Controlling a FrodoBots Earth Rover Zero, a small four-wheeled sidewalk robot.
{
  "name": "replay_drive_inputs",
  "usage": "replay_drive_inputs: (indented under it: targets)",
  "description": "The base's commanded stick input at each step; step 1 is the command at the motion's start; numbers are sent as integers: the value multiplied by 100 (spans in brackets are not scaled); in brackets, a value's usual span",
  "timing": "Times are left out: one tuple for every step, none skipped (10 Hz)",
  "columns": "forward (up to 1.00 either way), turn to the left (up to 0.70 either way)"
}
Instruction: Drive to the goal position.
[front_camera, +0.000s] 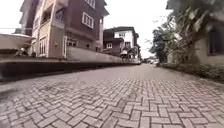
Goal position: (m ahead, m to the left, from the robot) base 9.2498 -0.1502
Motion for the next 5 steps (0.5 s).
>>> replay_drive_inputs:
  targets:
    - [69, 3]
    - [69, 3]
    - [69, 3]
    - [69, 3]
    - [69, 3]
